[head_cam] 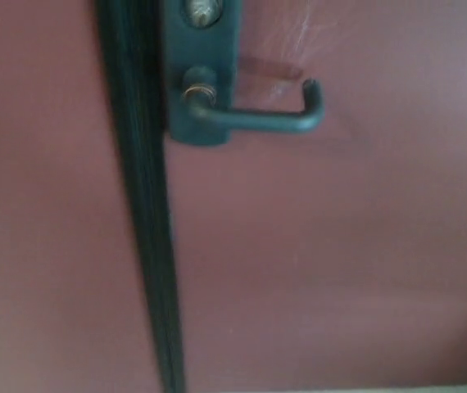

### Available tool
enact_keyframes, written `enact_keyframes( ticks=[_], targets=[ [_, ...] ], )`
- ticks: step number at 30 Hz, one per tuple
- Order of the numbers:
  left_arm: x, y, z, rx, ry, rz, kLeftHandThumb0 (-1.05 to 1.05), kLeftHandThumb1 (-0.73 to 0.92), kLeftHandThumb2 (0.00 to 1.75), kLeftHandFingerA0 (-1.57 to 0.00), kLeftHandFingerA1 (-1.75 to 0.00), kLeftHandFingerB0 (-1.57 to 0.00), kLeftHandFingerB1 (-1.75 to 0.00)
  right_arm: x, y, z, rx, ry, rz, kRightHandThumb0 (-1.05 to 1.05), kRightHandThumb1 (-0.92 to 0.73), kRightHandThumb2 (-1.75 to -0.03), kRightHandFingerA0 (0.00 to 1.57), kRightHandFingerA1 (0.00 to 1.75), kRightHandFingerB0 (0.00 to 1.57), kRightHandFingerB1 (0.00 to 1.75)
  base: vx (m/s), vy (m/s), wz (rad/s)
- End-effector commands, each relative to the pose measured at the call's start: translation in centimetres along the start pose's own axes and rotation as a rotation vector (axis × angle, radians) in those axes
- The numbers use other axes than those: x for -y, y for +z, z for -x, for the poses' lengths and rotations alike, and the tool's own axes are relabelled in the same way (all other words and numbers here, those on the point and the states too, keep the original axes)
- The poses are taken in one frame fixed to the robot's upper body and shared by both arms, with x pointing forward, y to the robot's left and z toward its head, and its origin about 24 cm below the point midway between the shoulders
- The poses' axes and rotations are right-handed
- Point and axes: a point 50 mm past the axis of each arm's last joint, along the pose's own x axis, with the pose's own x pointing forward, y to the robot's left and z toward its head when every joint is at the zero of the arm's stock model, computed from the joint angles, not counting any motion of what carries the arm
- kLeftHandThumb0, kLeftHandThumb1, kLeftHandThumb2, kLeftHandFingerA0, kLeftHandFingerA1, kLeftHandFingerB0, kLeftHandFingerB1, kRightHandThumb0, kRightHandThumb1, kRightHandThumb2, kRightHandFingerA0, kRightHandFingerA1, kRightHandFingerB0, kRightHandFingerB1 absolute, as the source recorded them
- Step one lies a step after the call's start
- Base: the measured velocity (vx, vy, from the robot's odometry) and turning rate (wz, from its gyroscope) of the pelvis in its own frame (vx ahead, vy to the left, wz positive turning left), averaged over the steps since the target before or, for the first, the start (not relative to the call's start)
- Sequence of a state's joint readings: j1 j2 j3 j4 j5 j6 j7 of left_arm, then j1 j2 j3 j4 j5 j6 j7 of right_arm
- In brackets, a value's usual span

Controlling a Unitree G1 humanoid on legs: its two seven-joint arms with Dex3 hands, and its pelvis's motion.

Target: The robot walks towards the door handle and put its right hand on it and twist the handle

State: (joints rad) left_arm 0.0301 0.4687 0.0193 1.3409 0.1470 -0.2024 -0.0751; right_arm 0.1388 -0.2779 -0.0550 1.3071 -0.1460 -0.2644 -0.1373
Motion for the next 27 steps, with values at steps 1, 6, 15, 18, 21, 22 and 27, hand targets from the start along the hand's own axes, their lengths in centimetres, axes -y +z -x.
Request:
enact_keyframes(
  ticks=[1, 6, 15, 18, 21, 22, 27],
  targets=[
    [-0.1, 0.1, 0.0, -0.007, 0.001, -0.013, -0.23, 0.51, 0.62, -0.75, -0.74, -0.57, -0.66, 0.0, 0.0, -0.1, -0.016, 0.007, -0.007, -0.07, -0.64, -0.57, 0.78, 0.56, 0.59, 0.46, 0.34, 0.096, -0.06],
    [-0.3, 0.2, 0.0, 0.001, 0.003, -0.011, -0.26, 0.52, 0.62, -0.76, -0.74, -0.57, -0.67, -0.2, 0.3, -0.1, 0.001, 0.012, -0.007, -0.08, -0.64, -0.57, 0.77, 0.55, 0.58, 0.46, 0.23, 0.084, -0.07],
    [-0.3, -0.1, 0.0, -0.010, 0.000, -0.022, -0.26, 0.52, 0.61, -0.77, -0.75, -0.57, -0.66, -0.5, -0.2, 0.0, -0.029, 0.026, -0.020, -0.08, -0.64, -0.57, 0.77, 0.55, 0.57, 0.45, 0.21, 0.261, -0.02],
    [-0.5, 0.3, 0.0, -0.001, 0.002, -0.025, -0.26, 0.51, 0.61, -0.76, -0.74, -0.58, -0.66, -0.6, 0.2, -0.1, -0.027, 0.024, -0.023, -0.08, -0.64, -0.57, 0.76, 0.55, 0.57, 0.45, 0.16, 0.145, 0.00],
    [-0.7, 0.2, 0.0, -0.002, 0.008, -0.027, -0.26, 0.52, 0.62, -0.76, -0.74, -0.58, -0.66, -0.8, 0.6, -0.2, -0.018, 0.026, -0.026, -0.08, -0.64, -0.57, 0.76, 0.55, 0.57, 0.45, 0.12, 0.102, 0.02],
    [-0.7, 0.3, 0.0, -0.001, 0.009, -0.021, -0.26, 0.52, 0.62, -0.77, -0.74, -0.58, -0.66, -0.9, 0.8, -0.3, -0.011, 0.028, -0.015, -0.08, -0.63, -0.57, 0.75, 0.54, 0.57, 0.45, 0.10, 0.109, 0.10],
    [-0.8, 0.2, 0.0, -0.003, 0.010, -0.013, -0.25, 0.52, 0.62, -0.77, -0.74, -0.58, -0.67, -0.8, 1.5, -0.5, 0.013, 0.028, 0.020, -0.08, -0.64, -0.57, 0.75, 0.54, 0.57, 0.45, 0.11, -0.006, 0.03]
  ],
)
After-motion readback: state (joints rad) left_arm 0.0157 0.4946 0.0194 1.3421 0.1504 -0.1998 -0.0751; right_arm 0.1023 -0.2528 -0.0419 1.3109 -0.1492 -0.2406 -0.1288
